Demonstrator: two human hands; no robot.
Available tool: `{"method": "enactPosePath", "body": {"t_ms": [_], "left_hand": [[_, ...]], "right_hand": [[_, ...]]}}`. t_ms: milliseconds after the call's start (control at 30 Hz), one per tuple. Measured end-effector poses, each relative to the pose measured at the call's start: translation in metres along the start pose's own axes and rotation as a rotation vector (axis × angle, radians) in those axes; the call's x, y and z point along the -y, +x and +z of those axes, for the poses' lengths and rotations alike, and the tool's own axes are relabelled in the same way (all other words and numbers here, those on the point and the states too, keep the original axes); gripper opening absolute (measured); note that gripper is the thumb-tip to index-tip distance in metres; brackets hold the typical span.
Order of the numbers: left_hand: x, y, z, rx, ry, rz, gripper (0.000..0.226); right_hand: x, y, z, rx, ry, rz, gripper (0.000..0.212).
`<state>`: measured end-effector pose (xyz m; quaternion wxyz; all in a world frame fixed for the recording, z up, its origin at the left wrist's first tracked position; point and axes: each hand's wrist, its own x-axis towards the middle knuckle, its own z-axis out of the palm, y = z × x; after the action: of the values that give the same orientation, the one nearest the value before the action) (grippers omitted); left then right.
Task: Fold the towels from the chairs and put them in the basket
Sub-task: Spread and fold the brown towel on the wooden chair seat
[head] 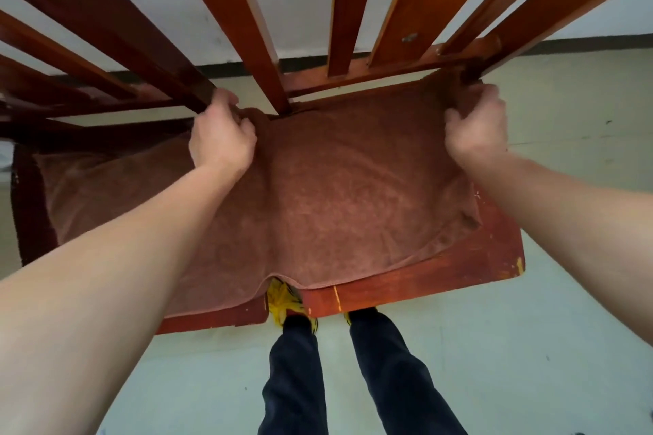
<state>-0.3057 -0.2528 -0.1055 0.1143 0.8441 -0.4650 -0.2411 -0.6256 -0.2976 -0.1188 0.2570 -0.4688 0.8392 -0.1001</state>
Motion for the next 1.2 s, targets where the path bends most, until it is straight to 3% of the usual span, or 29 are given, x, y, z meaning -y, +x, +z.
{"method": "enactPosePath", "body": {"t_ms": [100, 200, 300, 400, 567, 667, 800, 933, 1067, 1200], "left_hand": [[0.016, -0.022, 0.004, 0.045, -0.011, -0.013, 0.022], [0.053, -0.057, 0.007, 0.099, 0.025, -0.122, 0.009], [0.106, -0.096, 0.003, 0.233, 0.155, -0.249, 0.006], [0.151, -0.128, -0.001, 0.332, 0.306, -0.273, 0.012], [0.179, -0.147, -0.01, 0.434, 0.354, -0.331, 0.016], [0.185, -0.136, -0.026, 0.388, 0.253, -0.384, 0.016], [0.213, -0.097, -0.067, 0.132, 0.159, -0.405, 0.023], [0.243, -0.041, -0.097, -0.085, 0.161, -0.323, 0.027], [0.259, 0.018, -0.107, -0.161, 0.105, -0.197, 0.036], [0.267, 0.056, -0.101, -0.053, -0.015, -0.306, 0.042]], "right_hand": [[0.0, -0.042, 0.006, 0.07, -0.2, -0.278, 0.038], [-0.006, -0.086, 0.02, 0.328, -0.219, -0.451, 0.024], [-0.03, -0.12, 0.032, 0.548, -0.402, -0.368, 0.015], [-0.057, -0.136, 0.032, 0.537, -0.559, -0.198, 0.016], [-0.059, -0.155, 0.032, 0.684, -0.778, -0.182, 0.022], [-0.019, -0.162, 0.04, 0.623, -0.791, -0.309, 0.024], [0.083, -0.189, 0.083, 0.571, -0.599, -0.615, 0.018], [0.17, -0.215, 0.139, 0.604, -0.487, -0.877, 0.027], [0.203, -0.235, 0.188, 0.651, -0.594, -0.926, 0.045], [0.195, -0.246, 0.207, 0.61, -0.64, -0.873, 0.05]]}}
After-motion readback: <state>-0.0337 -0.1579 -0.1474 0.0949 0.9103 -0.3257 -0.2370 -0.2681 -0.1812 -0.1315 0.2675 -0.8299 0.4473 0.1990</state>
